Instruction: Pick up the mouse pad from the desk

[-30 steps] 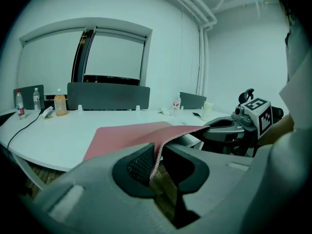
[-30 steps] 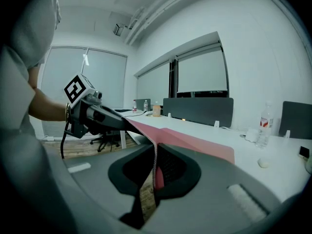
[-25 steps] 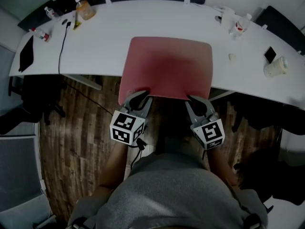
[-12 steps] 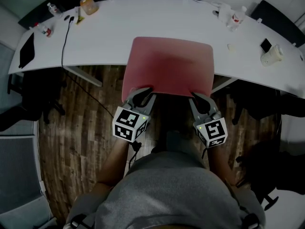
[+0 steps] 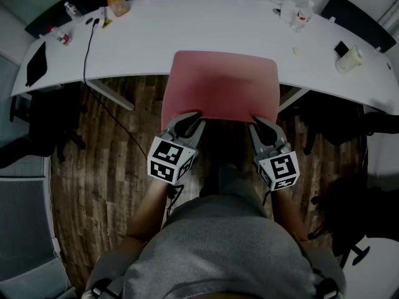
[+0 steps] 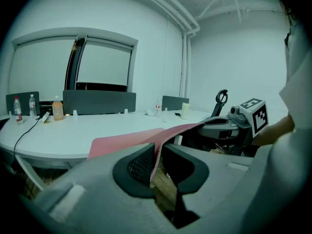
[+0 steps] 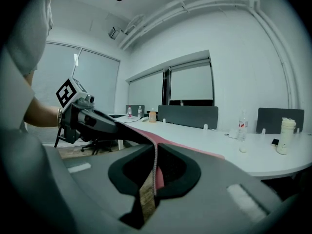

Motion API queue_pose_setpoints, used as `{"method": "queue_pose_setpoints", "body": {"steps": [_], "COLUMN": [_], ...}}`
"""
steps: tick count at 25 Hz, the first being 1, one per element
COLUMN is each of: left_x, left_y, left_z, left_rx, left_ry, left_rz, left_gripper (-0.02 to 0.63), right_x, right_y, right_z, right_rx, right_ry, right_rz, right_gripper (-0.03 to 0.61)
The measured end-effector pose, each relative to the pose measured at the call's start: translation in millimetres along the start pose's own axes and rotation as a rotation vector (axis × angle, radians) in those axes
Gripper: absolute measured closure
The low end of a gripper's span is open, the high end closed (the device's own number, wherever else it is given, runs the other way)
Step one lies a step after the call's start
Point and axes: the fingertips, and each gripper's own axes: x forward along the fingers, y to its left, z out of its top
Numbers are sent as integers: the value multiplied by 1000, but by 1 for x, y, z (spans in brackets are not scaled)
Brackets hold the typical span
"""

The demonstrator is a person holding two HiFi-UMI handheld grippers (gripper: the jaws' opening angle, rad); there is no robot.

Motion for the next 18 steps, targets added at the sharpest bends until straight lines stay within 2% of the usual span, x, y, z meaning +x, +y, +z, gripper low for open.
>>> {"method": "queue_pose_setpoints", "body": {"steps": [10,14,18], "left_x": [-39,-61,-79], "left_y": [-32,-45,-57], "left_z": [7,11,10], "left_rx": [25,18,56], "left_ry": [-46,-91,-116], "left_rz": [-47,-57,-55], "left_gripper": [577,578,591], "right_x": [-42,-62,-78], "right_y": [24,40,53], "right_z": [17,26,32], "right_rx": [48,76,99], "right_ry": [-80,-136,-173], "right_rz": [-33,-46,-54], "right_gripper": [557,557,557]}}
